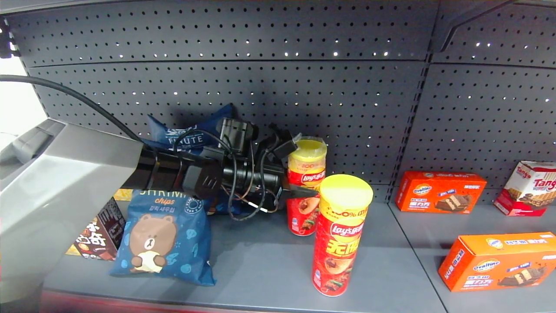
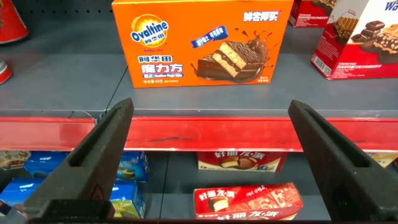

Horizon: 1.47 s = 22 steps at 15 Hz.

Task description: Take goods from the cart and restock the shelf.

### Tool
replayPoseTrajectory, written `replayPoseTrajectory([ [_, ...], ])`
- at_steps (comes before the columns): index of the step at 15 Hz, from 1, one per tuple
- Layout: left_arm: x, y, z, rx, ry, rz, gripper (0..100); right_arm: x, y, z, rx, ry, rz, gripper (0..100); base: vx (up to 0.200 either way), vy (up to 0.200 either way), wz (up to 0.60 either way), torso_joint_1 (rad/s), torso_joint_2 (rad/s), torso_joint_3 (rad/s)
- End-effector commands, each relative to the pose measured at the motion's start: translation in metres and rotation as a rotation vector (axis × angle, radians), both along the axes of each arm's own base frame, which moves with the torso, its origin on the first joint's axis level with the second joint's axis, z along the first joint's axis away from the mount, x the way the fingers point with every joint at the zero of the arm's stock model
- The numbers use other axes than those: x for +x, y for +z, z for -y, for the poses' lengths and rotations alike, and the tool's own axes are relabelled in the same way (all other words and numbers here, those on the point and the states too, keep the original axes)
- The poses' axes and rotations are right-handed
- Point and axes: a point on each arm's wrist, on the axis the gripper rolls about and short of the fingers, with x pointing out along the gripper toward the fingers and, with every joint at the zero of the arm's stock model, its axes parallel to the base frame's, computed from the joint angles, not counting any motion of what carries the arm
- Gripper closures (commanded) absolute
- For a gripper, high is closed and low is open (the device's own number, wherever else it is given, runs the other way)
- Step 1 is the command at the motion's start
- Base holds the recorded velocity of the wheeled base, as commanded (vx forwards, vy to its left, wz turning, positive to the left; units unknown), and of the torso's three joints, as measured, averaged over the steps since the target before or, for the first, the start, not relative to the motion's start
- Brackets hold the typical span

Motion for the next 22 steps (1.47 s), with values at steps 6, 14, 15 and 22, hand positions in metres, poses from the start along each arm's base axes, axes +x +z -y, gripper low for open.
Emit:
replayPoseTrajectory([
  [6, 0.006, -0.009, 0.001, 0.007, 0.004, -0.014, 100, 0.0, 0.0, 0.0, 0.0, 0.0, -0.002, 0, 0.0, 0.0, 0.0, 0.0, 0.0, 0.0],
  [14, 0.005, -0.006, 0.001, 0.005, 0.007, -0.005, 0, 0.0, 0.0, 0.0, 0.0, 0.001, -0.002, 0, 0.0, 0.0, 0.0, 0.0, 0.0, 0.0],
  [15, 0.003, -0.002, 0.0, 0.003, 0.008, 0.004, 0, 0.0, 0.0, 0.0, 0.0, 0.0, -0.002, 0, 0.0, 0.0, 0.0, 0.0, 0.0, 0.0],
  [22, -0.026, 0.024, -0.014, 0.019, 0.056, 0.033, 0, 0.0, 0.0, 0.0, 0.0, 0.0, -0.002, 0, 0.0, 0.0, 0.0, 0.0, 0.0, 0.0],
])
